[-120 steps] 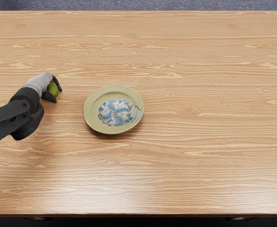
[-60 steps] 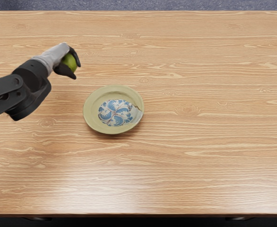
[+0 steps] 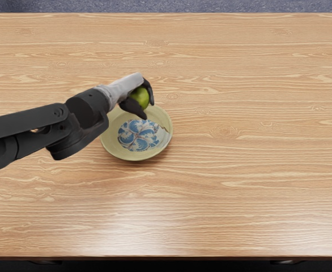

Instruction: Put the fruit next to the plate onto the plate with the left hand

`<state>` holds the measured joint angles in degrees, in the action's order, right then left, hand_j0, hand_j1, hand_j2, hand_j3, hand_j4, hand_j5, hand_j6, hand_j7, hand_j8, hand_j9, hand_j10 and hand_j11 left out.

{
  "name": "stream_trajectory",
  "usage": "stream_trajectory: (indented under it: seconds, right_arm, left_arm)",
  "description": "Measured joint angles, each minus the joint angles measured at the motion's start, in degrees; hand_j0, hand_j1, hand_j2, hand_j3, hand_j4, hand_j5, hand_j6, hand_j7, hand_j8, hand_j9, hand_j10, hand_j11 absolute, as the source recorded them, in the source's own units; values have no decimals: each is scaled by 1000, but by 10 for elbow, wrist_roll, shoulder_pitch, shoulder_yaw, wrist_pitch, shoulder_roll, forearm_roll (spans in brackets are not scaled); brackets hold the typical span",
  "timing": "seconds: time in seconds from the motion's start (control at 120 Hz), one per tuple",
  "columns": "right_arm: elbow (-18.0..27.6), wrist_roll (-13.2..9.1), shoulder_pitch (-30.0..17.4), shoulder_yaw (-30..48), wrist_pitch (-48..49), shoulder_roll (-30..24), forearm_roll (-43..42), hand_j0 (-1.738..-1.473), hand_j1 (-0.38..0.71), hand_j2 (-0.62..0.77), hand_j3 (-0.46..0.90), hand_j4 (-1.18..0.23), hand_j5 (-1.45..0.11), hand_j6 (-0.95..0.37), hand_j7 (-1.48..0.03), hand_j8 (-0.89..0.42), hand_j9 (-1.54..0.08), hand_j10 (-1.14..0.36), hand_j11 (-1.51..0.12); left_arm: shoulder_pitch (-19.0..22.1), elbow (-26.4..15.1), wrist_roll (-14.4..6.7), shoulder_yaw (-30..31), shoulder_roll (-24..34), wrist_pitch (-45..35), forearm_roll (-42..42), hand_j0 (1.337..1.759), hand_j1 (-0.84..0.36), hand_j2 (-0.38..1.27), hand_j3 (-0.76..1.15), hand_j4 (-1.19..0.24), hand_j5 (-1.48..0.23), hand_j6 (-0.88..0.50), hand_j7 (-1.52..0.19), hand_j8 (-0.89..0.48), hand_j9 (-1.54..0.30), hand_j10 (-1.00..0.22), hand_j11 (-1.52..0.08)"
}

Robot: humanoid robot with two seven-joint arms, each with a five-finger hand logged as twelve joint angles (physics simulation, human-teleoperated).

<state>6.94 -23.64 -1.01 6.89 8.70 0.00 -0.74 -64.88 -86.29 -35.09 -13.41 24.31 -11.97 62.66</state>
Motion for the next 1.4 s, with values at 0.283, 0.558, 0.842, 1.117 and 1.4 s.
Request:
stream_trajectory:
  seconds: [0.283,0.558,0.842,1.117,1.4]
  right_arm:
    - [0,0,0,0,0,0,0,-1658,-349,0,0,0,0,-1,0,-1,0,-1,0]
    - [0,0,0,-1,0,0,-1,-1658,-349,0,0,0,0,0,0,0,0,0,0]
    - [0,0,2,-1,0,0,-1,-1658,-349,0,0,0,0,0,0,0,0,0,0]
    - [1,0,4,-1,1,0,-1,-1658,-349,0,0,0,0,0,0,0,0,0,0]
    - [1,0,3,0,1,0,-1,-1658,-349,0,0,0,0,0,0,0,0,0,0]
  left_arm:
    - [29,2,0,4,-28,-2,1,1626,-409,390,0,-824,-1106,-268,-1116,-193,-1167,-443,-1199]
    - [32,2,1,-2,-29,-31,-5,1648,-12,146,0,-367,-478,-198,-482,-171,-501,-261,-510]
    - [32,-42,1,-49,50,-33,-72,1656,217,45,0,-129,-166,-88,-167,-81,-171,-102,-174]
    - [135,-86,1,-231,254,218,-479,1657,295,16,0,-52,-66,-42,-66,-40,-67,-45,-68]
    - [201,-13,1,-292,359,452,-836,1658,317,7,0,-27,-37,-25,-37,-24,-37,-26,-37]
